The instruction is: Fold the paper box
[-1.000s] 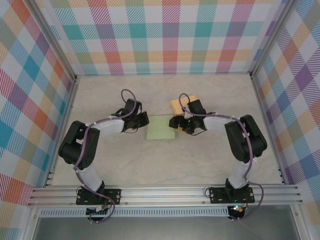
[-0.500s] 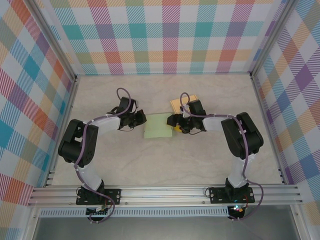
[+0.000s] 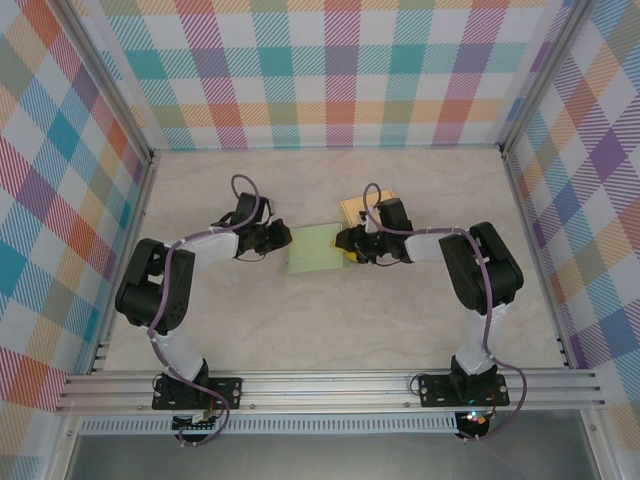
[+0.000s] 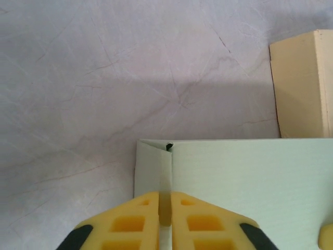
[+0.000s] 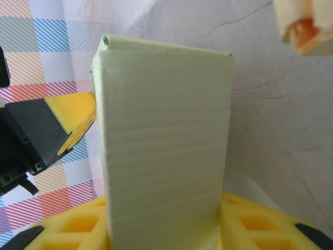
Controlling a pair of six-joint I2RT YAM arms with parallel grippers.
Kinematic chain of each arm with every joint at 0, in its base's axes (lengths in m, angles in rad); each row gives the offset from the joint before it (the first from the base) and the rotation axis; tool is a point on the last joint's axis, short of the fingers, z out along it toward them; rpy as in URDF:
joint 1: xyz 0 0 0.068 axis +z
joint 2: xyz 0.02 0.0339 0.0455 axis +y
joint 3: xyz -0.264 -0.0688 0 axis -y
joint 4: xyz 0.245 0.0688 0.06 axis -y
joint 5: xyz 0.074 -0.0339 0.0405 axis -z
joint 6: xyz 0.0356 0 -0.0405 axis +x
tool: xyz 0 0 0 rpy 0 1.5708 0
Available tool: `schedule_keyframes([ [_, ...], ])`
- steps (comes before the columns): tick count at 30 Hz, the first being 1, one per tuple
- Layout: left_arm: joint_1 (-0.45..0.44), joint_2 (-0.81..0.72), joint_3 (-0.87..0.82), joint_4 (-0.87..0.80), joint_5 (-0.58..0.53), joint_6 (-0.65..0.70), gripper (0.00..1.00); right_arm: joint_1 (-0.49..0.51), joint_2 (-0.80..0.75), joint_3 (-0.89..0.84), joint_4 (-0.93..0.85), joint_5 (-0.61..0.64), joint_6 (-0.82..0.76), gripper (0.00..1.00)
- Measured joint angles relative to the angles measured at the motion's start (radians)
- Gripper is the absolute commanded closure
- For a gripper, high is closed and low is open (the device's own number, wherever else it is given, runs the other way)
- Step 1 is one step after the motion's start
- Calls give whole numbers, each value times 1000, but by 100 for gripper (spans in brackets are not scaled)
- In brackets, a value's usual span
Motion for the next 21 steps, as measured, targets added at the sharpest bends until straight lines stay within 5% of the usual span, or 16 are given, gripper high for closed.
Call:
schedule_keyframes([
  [5, 0, -111, -21, -18, -2, 14, 47, -16, -6, -23, 10, -40, 48, 61],
  [12, -18, -335, -144, 84, -12, 100, 35, -57, -114, -31, -148, -89, 63, 61],
  [17, -142, -586, -448, 385, -2, 403, 22, -116, -224, -24, -377, -138, 6, 60],
  [21, -270, -718, -554, 423, 18, 691, 14, -151, -256, -14, -549, -174, -48, 60],
])
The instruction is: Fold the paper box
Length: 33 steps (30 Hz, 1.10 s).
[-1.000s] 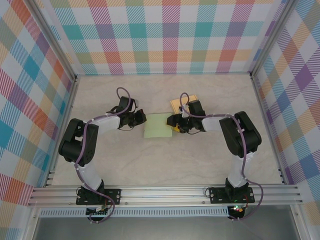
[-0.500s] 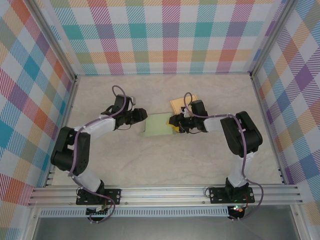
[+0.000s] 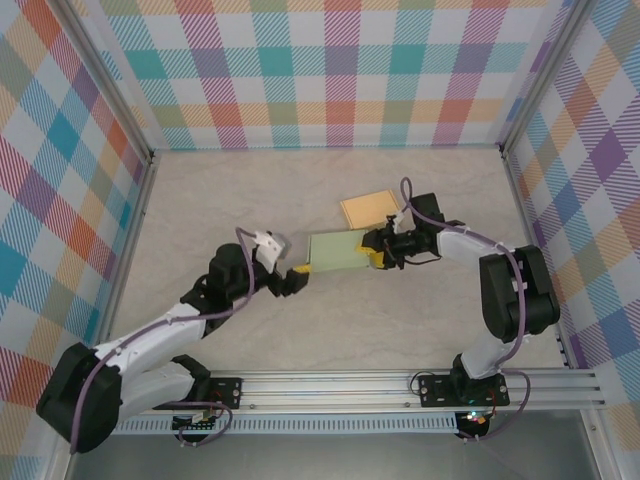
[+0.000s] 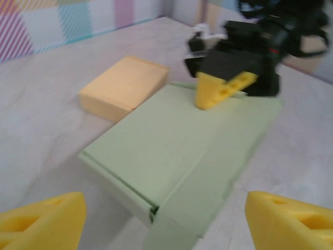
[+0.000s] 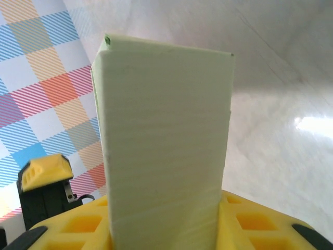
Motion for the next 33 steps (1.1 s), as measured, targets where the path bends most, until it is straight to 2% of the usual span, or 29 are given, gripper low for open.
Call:
schedule_keyframes([
  [2, -59, -39, -3, -6, -14, 135, 7, -8, 0, 0, -65, -26, -14, 60],
  [3, -77, -52, -3, -10, -22, 184, 0, -8, 0, -1, -90, -37, -16, 60],
  [7, -148, -90, -3, -79, -77, 350, 0, -11, 6, -6, -170, -93, -34, 60],
  [14, -280, -68, 19, -251, -173, 500, 0, -12, 77, -29, -285, -158, -71, 58],
  [21, -311, 36, 53, -299, -266, 576, 0, -12, 99, -24, -374, -185, -117, 57],
  [27, -315, 145, 84, -290, -317, 614, 4, -12, 122, -2, -415, -194, -144, 56],
  [33, -317, 192, 92, -283, -355, 636, 22, -12, 136, 4, -428, -200, -145, 55],
])
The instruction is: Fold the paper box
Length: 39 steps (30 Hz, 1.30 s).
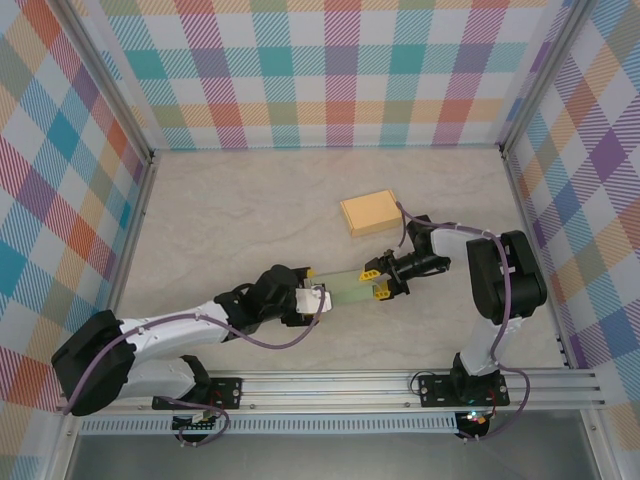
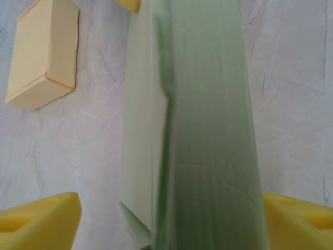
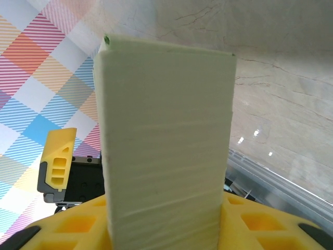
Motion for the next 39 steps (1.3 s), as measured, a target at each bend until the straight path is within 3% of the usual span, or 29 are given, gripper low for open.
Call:
schedule_keyframes([
  [7, -2, 29, 24, 14, -6, 0, 32, -1, 5, 2, -2, -4, -4, 51],
  [11, -2, 32, 43, 3, 8, -16, 54, -2, 5, 2, -5, -7, -13, 44],
  [17, -3, 47, 84, -43, 40, -37, 55, -5, -5, 5, -15, 21, -25, 25],
  [23, 13, 47, 106, -96, 100, -76, 54, -25, -80, 8, -41, 127, -35, 18],
  [30, 105, 88, 177, -199, 224, -127, 54, -71, -297, 66, -89, 396, -83, 19],
  [36, 157, 212, 276, -276, 293, -148, 50, -71, -525, 48, -71, 565, -158, 34],
  [39, 172, 250, 302, -297, 304, -157, 47, -57, -620, 8, -47, 613, -203, 37],
])
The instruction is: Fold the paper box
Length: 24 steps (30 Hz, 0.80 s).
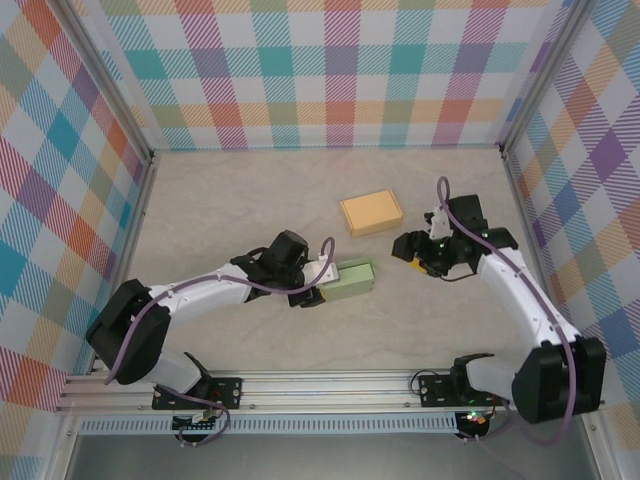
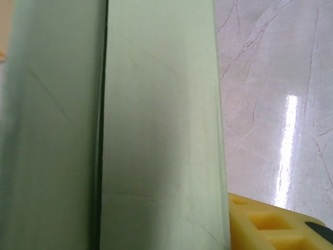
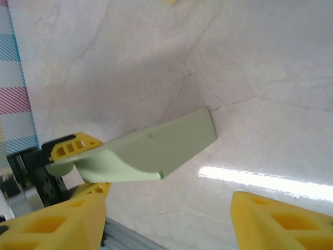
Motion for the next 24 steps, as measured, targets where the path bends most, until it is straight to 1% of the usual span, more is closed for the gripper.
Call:
schedule_keyframes([
  [4, 10, 23, 14, -12, 13, -3, 46, 53, -74, -51, 33, 53, -64, 38],
  [10, 10, 31, 24, -23, 20, -8, 44, 140, -64, -59, 86, 134, -160, 41],
  [13, 10, 31, 24, -23, 19, -19, 37, 194, -29, -57, 108, 183, -200, 43],
  [16, 10, 21, 24, -23, 13, -32, 31, 225, 8, -42, 117, 209, -222, 44],
  [19, 10, -16, 24, -20, 4, -41, 28, 232, 26, -24, 130, 228, -236, 44],
  [21, 10, -49, 23, -16, -3, -49, 19, 236, 26, -19, 138, 231, -238, 43],
  [24, 10, -84, 23, -5, -15, -60, 16, 240, 28, -10, 145, 234, -241, 44],
])
